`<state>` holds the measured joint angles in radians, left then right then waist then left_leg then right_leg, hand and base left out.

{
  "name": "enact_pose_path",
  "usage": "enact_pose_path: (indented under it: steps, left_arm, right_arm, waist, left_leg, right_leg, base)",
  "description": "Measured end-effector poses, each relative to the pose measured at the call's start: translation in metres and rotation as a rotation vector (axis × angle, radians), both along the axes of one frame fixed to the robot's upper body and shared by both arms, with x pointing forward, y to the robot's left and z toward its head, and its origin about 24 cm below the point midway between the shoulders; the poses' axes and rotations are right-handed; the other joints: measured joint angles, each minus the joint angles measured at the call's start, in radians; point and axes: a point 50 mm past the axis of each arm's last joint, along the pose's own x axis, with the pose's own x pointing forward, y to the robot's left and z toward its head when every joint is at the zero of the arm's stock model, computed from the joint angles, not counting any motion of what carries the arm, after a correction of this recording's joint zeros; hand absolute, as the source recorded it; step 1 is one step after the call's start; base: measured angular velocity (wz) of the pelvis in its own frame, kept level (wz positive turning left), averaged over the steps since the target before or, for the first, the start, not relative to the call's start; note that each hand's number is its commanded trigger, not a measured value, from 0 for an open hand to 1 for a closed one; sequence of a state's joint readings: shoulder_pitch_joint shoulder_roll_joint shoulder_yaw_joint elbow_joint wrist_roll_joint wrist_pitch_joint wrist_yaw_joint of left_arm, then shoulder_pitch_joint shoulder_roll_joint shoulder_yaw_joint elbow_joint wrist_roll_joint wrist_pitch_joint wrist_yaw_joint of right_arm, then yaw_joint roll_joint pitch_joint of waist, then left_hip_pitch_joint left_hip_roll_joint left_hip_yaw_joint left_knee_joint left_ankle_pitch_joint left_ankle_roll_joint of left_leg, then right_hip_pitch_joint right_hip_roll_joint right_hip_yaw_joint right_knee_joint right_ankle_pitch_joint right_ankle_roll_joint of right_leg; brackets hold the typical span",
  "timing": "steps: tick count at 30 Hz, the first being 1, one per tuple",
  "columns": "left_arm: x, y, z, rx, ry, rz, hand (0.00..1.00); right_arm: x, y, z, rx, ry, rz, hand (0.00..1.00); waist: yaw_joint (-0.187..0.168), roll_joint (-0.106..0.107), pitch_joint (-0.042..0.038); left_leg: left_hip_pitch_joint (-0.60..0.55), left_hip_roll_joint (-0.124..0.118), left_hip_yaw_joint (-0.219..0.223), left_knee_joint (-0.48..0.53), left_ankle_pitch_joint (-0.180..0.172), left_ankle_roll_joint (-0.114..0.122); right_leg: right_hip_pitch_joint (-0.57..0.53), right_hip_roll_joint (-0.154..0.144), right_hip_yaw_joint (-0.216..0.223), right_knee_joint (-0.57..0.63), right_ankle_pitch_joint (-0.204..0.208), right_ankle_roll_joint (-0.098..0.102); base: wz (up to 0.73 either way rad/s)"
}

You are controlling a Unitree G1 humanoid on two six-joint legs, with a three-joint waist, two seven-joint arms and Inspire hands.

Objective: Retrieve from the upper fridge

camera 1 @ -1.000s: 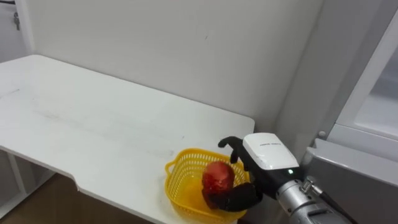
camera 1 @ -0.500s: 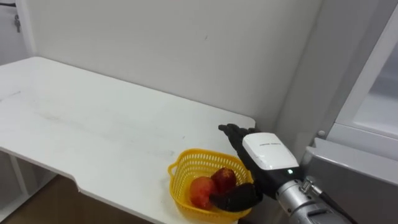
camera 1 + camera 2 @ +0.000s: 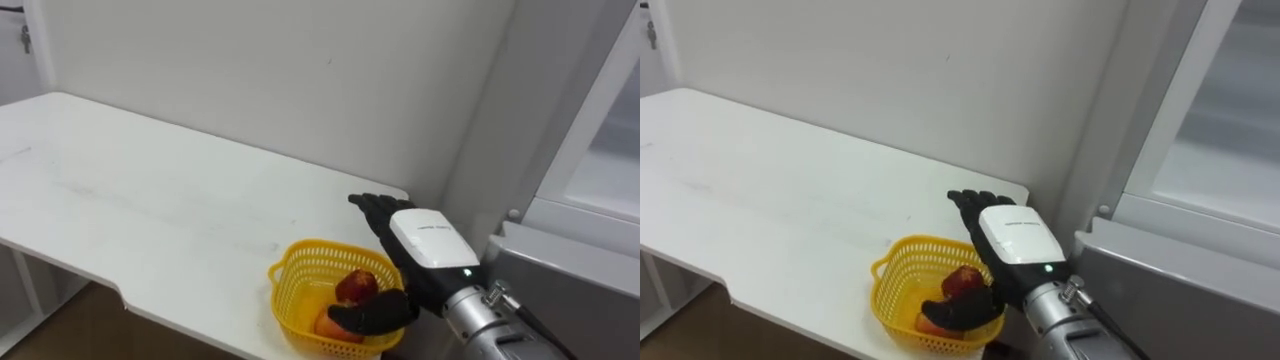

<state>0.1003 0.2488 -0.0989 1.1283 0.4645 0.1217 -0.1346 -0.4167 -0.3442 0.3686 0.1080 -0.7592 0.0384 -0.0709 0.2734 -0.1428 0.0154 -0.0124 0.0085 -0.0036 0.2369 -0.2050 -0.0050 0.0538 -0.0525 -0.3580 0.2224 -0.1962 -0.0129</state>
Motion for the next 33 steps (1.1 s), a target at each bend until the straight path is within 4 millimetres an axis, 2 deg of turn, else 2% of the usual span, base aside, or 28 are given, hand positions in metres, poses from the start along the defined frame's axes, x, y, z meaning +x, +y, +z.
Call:
enact_pose_path:
  steps: [4,6,7,9,10,11,12,15,17,20,27,30,33]
  left_arm:
    - [-0.003,0.000,0.000,0.003,0.003,0.004,0.00]
    - [-0.006,0.000,-0.001,0.005,0.001,0.009,0.00]
    - [-0.006,0.000,-0.001,0.006,0.000,0.012,0.00]
    - [-0.008,-0.001,-0.002,0.004,-0.003,0.018,0.00]
    - [-0.010,-0.004,-0.003,-0.002,0.000,0.020,0.00]
    - [-0.011,-0.006,-0.003,-0.008,0.000,0.023,0.00]
    - [-0.011,-0.007,-0.004,-0.010,-0.001,0.024,0.00]
    - [-0.010,-0.011,-0.005,-0.015,-0.011,0.030,0.00]
    - [-0.009,-0.012,-0.004,-0.016,-0.026,0.027,0.00]
    - [-0.015,-0.011,-0.005,-0.018,-0.026,0.048,0.00]
    - [-0.029,-0.010,-0.005,0.009,-0.022,0.062,0.00]
    - [-0.036,-0.013,-0.007,0.002,-0.008,0.071,0.00]
    - [-0.045,-0.016,-0.008,-0.001,0.008,0.103,0.00]
  right_arm:
    - [-0.006,0.003,0.026,0.095,-0.103,0.051,0.00]
    - [-0.009,0.003,0.040,0.140,-0.163,0.067,0.00]
    - [-0.012,0.002,0.050,0.182,-0.208,0.076,0.00]
    - [-0.017,0.000,0.063,0.231,-0.277,0.083,0.00]
    - [-0.022,0.001,0.072,0.270,-0.319,0.098,0.00]
    - [-0.027,0.001,0.079,0.308,-0.355,0.117,0.00]
    - [-0.029,0.002,0.082,0.325,-0.371,0.129,0.00]
    - [-0.038,0.004,0.094,0.389,-0.428,0.180,0.00]
    - [-0.044,0.000,0.105,0.449,-0.490,0.182,0.00]
    - [-0.053,-0.012,0.116,0.511,-0.590,0.165,0.00]
    - [-0.072,-0.046,0.111,0.733,-0.666,0.062,0.00]
    - [-0.083,-0.063,0.110,0.762,-0.741,-0.016,0.00]
    - [-0.092,-0.078,0.095,0.796,-0.748,-0.104,0.00]
  waist:
    - [-0.021,0.020,-0.0024]
    - [-0.029,0.029,-0.0063]
    - [-0.038,0.039,-0.0044]
    - [-0.048,0.050,-0.0057]
    - [-0.051,0.055,-0.0097]
    - [-0.065,0.057,-0.0127]
    - [-0.073,0.061,-0.0115]
    - [-0.106,0.064,-0.0154]
    - [-0.132,0.067,-0.0164]
    - [-0.148,0.077,-0.0156]
    - [-0.235,0.098,-0.0159]
    - [-0.247,0.109,-0.0274]
    - [-0.266,0.116,-0.0274]
  left_leg:
    - [0.004,0.000,0.005,-0.001,0.000,0.000]
    - [0.009,0.001,0.009,-0.002,0.000,0.000]
    - [0.013,0.001,0.009,-0.003,0.000,0.000]
    - [0.021,0.003,0.023,-0.010,0.001,0.001]
    - [0.026,0.004,0.033,-0.016,0.001,0.002]
    - [0.029,0.004,0.038,-0.017,0.001,0.002]
    - [0.033,0.005,0.043,-0.018,0.001,0.002]
    - [0.048,0.008,0.057,-0.028,0.001,0.002]
    - [0.059,0.011,0.070,-0.032,0.001,0.001]
    - [0.078,0.016,0.099,-0.041,0.001,0.001]
    - [0.093,0.016,0.105,-0.055,0.001,0.001]
    - [0.095,0.018,0.118,-0.053,0.001,0.001]
    - [0.113,0.018,0.126,-0.055,0.001,0.001]
  right_leg:
    - [0.003,0.000,0.008,0.000,0.000,0.000]
    - [0.005,0.000,0.013,0.000,0.000,0.000]
    - [0.008,0.000,0.013,0.000,0.000,0.000]
    - [0.010,0.000,0.023,0.000,0.000,0.000]
    - [0.008,0.000,0.031,0.000,0.000,0.000]
    - [0.006,0.001,0.039,0.000,0.000,0.000]
    - [0.007,0.002,0.044,0.001,0.000,0.000]
    - [0.012,0.005,0.056,0.000,0.001,0.000]
    - [0.019,0.007,0.061,-0.001,0.001,0.000]
    - [0.019,0.013,0.087,-0.002,0.004,-0.001]
    - [0.027,0.013,0.092,-0.005,0.005,0.001]
    - [0.019,0.015,0.108,-0.002,0.005,0.000]
    - [0.031,0.016,0.115,-0.002,0.005,0.000]
  base:
    - [-0.01]
    - [-0.06]
    - [0.00]
    - [-0.14]
    - [-0.22]
    - [-0.21]
    - [-0.20]
    - [-0.13]
    - [-0.11]
    - [-0.26]
    - [-0.04]
    - [-0.13]
    - [-0.08]
